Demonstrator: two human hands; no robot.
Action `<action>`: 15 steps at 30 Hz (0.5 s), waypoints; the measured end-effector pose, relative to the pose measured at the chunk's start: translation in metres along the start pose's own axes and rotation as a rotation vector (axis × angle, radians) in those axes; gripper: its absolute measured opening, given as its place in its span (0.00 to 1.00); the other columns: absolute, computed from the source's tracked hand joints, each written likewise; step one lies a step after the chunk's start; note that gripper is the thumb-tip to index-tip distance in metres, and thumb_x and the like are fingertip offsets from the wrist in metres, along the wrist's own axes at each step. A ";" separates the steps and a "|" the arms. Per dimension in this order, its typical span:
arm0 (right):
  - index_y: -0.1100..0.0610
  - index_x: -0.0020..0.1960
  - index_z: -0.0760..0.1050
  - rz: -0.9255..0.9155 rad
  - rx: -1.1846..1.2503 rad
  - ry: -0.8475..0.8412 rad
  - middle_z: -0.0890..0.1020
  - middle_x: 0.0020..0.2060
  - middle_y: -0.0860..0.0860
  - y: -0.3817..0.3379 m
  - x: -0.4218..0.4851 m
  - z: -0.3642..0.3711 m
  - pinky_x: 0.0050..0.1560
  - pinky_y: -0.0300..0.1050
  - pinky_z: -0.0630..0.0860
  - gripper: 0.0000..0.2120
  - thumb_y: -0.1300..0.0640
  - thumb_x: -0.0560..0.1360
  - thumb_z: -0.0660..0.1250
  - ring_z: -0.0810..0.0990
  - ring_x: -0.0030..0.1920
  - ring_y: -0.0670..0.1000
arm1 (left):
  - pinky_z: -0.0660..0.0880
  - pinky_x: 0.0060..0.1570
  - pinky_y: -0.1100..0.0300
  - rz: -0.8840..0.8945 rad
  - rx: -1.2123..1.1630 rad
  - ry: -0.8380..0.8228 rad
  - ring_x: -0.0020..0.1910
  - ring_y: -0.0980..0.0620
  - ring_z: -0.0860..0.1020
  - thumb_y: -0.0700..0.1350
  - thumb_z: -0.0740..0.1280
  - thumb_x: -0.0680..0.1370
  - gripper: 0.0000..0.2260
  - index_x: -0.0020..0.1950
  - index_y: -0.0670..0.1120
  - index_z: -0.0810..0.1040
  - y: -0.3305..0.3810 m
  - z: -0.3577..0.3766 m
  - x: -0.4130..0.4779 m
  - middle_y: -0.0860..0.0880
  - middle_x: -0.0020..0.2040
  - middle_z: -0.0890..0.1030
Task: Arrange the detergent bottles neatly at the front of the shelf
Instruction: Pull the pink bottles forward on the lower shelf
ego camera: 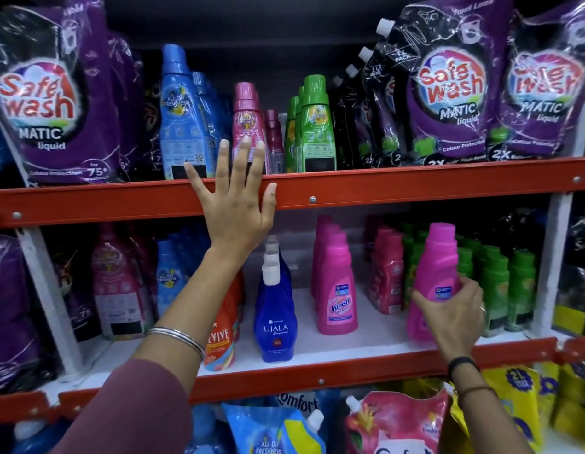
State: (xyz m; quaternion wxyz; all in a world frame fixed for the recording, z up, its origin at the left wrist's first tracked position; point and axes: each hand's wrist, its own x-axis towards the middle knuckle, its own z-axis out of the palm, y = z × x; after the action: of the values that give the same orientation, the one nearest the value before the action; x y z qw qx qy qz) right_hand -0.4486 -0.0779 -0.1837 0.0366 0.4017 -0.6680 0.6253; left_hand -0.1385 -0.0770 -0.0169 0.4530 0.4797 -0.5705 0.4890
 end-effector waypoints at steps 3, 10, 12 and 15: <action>0.63 0.58 0.68 -0.024 0.036 -0.024 0.77 0.54 0.63 -0.029 -0.017 0.003 0.50 0.59 0.75 0.38 0.46 0.58 0.80 0.78 0.54 0.66 | 0.41 0.69 0.31 0.003 0.004 0.015 0.77 0.45 0.58 0.55 0.53 0.82 0.24 0.76 0.49 0.61 -0.001 0.001 0.000 0.49 0.76 0.65; 0.61 0.60 0.67 -0.083 0.097 -0.216 0.79 0.53 0.59 -0.071 -0.061 0.031 0.46 0.52 0.77 0.42 0.40 0.57 0.79 0.80 0.50 0.60 | 0.43 0.69 0.31 0.015 -0.003 0.031 0.76 0.45 0.59 0.55 0.53 0.82 0.24 0.76 0.49 0.61 -0.001 0.001 0.000 0.48 0.76 0.65; 0.60 0.59 0.66 -0.071 0.086 -0.239 0.78 0.53 0.59 -0.073 -0.071 0.039 0.46 0.52 0.76 0.41 0.41 0.57 0.79 0.79 0.51 0.60 | 0.43 0.69 0.31 0.013 0.002 0.035 0.76 0.45 0.60 0.55 0.53 0.82 0.24 0.76 0.49 0.61 -0.002 0.002 0.000 0.49 0.76 0.66; 0.60 0.59 0.66 -0.051 0.055 -0.249 0.78 0.55 0.60 -0.074 -0.083 0.047 0.47 0.54 0.75 0.41 0.40 0.57 0.79 0.78 0.53 0.62 | 0.45 0.69 0.31 0.018 0.018 0.052 0.76 0.45 0.61 0.55 0.53 0.82 0.24 0.76 0.49 0.62 -0.002 0.004 0.000 0.48 0.75 0.67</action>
State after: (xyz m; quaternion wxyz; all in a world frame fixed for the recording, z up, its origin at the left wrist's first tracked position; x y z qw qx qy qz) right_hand -0.3283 -0.0704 -0.1796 -0.0415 0.4941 -0.6395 0.5876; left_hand -0.1365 -0.0807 -0.0174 0.4591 0.4657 -0.5584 0.5104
